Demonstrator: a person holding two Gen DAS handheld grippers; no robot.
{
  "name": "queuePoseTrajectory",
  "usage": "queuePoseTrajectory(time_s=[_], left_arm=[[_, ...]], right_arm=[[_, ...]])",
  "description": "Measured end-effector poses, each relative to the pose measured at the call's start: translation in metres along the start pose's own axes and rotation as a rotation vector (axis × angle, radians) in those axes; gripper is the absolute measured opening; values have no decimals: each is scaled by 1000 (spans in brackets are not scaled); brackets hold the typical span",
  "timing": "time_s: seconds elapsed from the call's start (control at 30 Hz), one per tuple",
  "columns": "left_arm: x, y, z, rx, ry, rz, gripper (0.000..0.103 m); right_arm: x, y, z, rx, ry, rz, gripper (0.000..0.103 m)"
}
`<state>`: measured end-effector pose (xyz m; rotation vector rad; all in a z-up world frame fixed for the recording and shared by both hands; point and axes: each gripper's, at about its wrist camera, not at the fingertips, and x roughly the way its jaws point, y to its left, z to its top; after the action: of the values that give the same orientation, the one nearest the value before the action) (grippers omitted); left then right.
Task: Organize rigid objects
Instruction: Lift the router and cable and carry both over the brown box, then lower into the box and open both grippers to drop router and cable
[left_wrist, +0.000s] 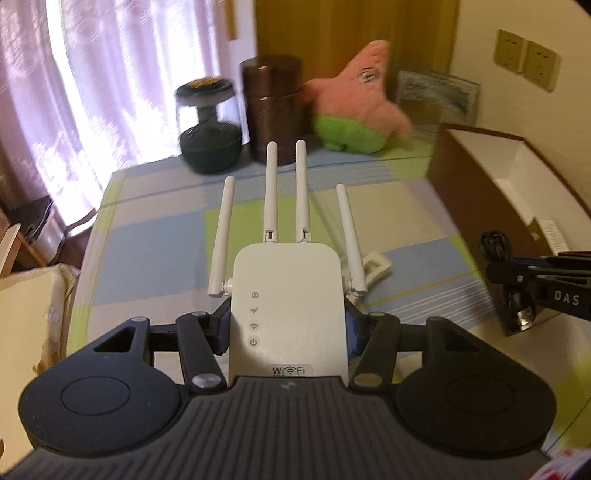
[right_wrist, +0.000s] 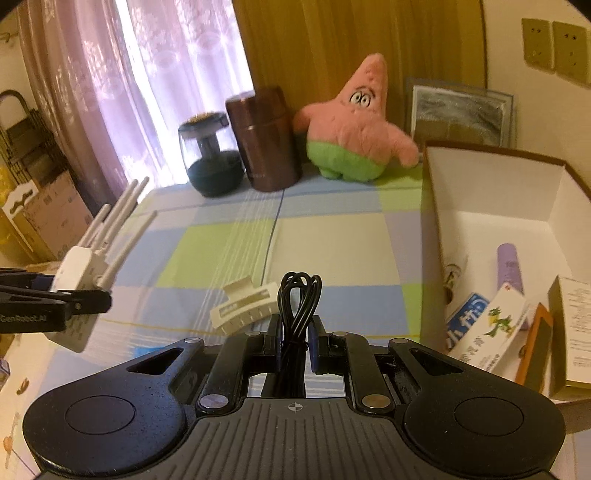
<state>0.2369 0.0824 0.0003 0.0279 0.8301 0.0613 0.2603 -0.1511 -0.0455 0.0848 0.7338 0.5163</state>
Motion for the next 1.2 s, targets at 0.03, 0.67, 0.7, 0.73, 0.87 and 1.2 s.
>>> queuePoseTrajectory(time_s=[0.03, 0.67, 0.7, 0.73, 0.87, 1.2], left_arm=[[-1, -5, 3, 10, -7, -11, 52], [-1, -154, 49, 182, -87, -262, 52], [1, -162, 52, 188, -87, -271, 52], [3, -172, 54, 193, -88, -281, 52], [13, -206, 67, 211, -83, -315, 52], [60, -262, 102, 244, -50, -316, 52]], right_arm=[[-4, -2, 0, 2, -8, -1, 10], [-80, -82, 14, 84, -126, -116, 10], [-82, -88, 15, 86, -128, -125, 10], [-84, -94, 16, 88, -130, -131, 10], [-90, -120, 24, 101, -132, -157, 10], [-73, -183, 44, 132, -104, -211, 10]])
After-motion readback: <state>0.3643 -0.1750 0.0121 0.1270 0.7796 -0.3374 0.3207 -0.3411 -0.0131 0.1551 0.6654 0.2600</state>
